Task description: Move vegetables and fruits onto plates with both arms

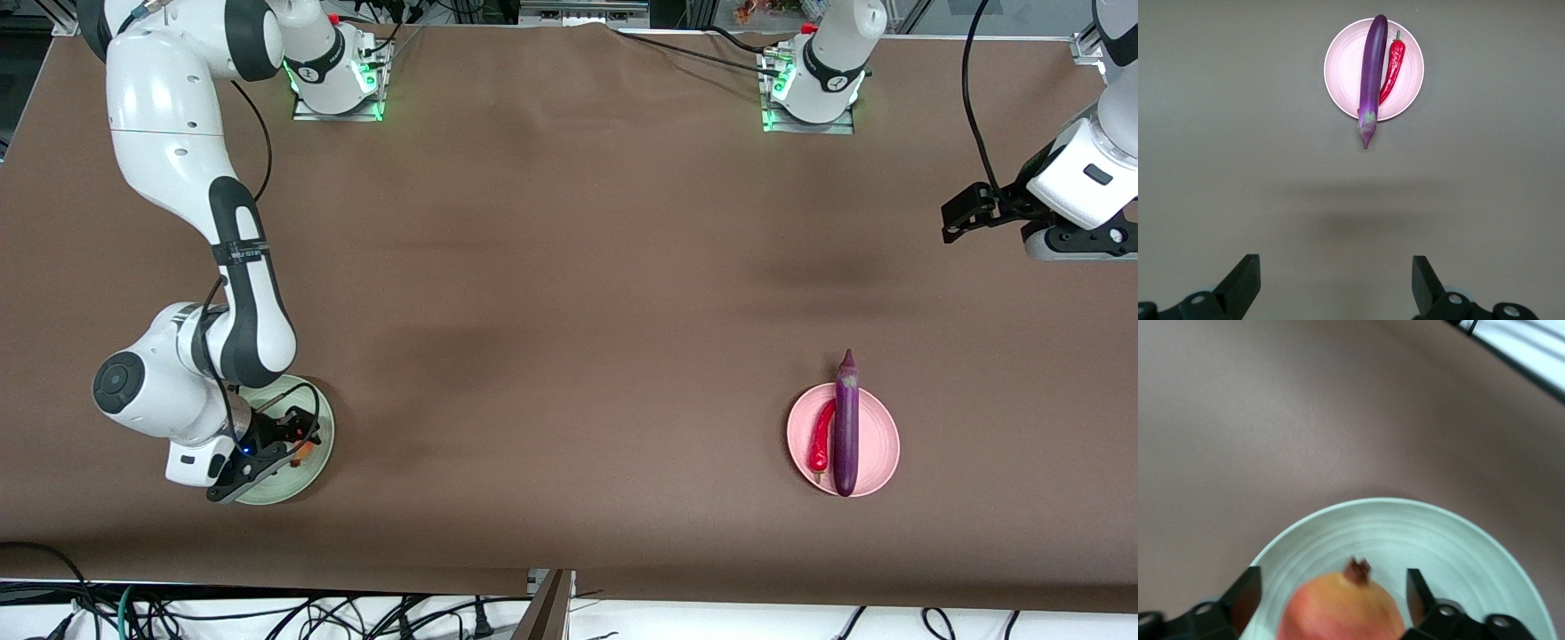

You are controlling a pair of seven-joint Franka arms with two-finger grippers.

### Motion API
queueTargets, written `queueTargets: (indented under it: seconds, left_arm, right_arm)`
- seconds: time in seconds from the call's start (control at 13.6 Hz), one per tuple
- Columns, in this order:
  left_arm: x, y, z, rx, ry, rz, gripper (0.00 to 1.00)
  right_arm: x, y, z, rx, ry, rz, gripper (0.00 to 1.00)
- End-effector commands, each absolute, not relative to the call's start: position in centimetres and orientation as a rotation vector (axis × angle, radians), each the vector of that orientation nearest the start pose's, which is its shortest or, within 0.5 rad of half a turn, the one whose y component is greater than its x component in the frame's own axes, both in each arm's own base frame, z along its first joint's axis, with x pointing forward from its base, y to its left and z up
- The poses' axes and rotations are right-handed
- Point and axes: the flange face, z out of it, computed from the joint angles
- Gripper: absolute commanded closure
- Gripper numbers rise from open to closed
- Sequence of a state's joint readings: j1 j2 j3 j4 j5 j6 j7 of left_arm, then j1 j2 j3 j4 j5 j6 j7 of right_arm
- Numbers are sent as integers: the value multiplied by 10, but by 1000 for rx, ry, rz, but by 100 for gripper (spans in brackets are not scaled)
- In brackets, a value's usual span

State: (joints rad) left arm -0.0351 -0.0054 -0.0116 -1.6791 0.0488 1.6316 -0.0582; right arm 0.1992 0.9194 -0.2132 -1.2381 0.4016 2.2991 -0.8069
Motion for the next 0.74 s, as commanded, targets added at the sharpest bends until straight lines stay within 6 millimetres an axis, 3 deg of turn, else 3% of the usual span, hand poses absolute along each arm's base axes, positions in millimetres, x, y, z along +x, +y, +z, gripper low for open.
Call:
queueTargets:
  seconds: [0.0, 0.07, 0.22, 0.37, 0.51, 0.66]
  left_arm:
    - [545, -28, 586, -3109, 29, 86, 0]
    - [547, -24, 584, -3114, 17, 91, 0]
    - [549, -23, 586, -3115, 12, 82, 0]
    - [551, -21, 584, -3115, 5, 87, 0]
    - [551, -20, 584, -3115, 2, 87, 0]
    - [551, -20, 584, -3115, 5, 94, 0]
  right_arm:
    - [765, 53, 294, -2811, -971, -304, 0]
    - [764, 53, 310, -2795, -958, -251, 0]
    - [760, 60, 367, -2778, -866, -149, 0]
    - [743, 63, 413, -2802, -652, -23, 0]
    - [720, 59, 473, -2875, -510, 34, 0]
    - [699, 52, 501, -2957, -386, 155, 0]
